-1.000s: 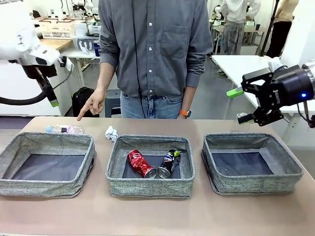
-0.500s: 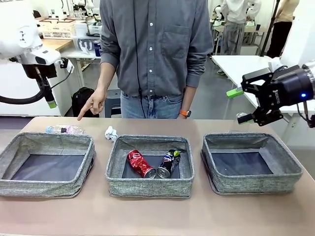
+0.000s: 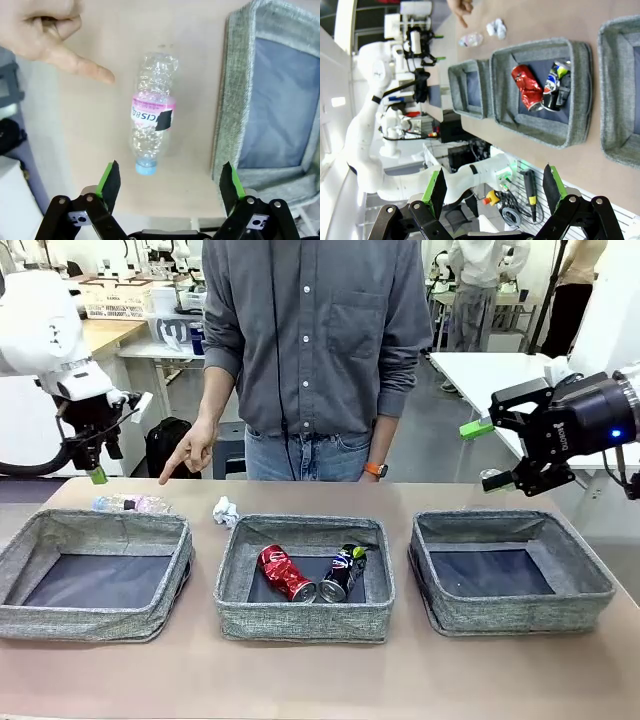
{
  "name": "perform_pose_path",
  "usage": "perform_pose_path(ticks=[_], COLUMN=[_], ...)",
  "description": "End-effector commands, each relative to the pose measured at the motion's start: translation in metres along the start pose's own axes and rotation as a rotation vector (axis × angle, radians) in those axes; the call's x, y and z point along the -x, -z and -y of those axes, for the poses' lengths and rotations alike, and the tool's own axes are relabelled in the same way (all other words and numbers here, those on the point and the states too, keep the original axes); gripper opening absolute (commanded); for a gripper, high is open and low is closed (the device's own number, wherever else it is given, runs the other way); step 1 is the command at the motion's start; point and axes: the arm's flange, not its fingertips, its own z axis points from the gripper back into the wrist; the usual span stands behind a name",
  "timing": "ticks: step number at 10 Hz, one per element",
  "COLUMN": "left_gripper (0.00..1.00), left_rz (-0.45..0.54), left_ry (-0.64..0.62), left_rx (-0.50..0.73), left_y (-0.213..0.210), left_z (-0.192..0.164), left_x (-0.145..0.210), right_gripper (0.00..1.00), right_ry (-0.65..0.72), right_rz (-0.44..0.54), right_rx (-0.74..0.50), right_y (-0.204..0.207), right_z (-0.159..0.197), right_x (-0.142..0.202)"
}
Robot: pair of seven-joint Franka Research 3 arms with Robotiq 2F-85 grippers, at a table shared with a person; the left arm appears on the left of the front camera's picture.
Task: Sort the waste into the appropriate baskets.
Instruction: Pick up the waste item pointed out by the person.
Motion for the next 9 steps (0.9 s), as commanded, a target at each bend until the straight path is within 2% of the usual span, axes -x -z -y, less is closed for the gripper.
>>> perform_pose_path(ticks=[1, 3, 4, 6, 8, 9], left_gripper=[1.00, 1.00, 1.00, 1.00, 1.00, 1.00], left_rz=[-0.001, -0.009, -0.003, -0.003, -0.047, -0.002], left_ry=[0.028, -0.056, 0.022, 0.002, 0.027, 0.116], left_rx=[-0.067, -0.056, -0.048, -0.053, -0.146, -0.157], left_y=[0.012, 0.021, 0.010, 0.019, 0.025, 0.028], left_z=[-0.003, -0.008, -0.008, -0.010, -0.017, -0.022], left_x=[-0.003, -0.008, -0.002, -0.006, -0.002, -0.001], right_gripper=[1.00, 1.00, 1.00, 1.00, 1.00, 1.00], right_ry=[-0.008, -0.008, -0.008, -0.008, -0.008, -0.008], right_rz=[-0.009, -0.009, -0.009, -0.009, -0.009, -0.009], right_rx=[0.000, 0.000, 0.000, 0.000, 0.000, 0.000], right_y=[-0.001, -0.001, -0.001, -0.001, -0.001, -0.001], right_z=[-0.001, -0.001, -0.001, -0.001, -0.001, -0.001], right_x=[-0.001, -0.001, -0.001, -0.001, -0.001, -0.001])
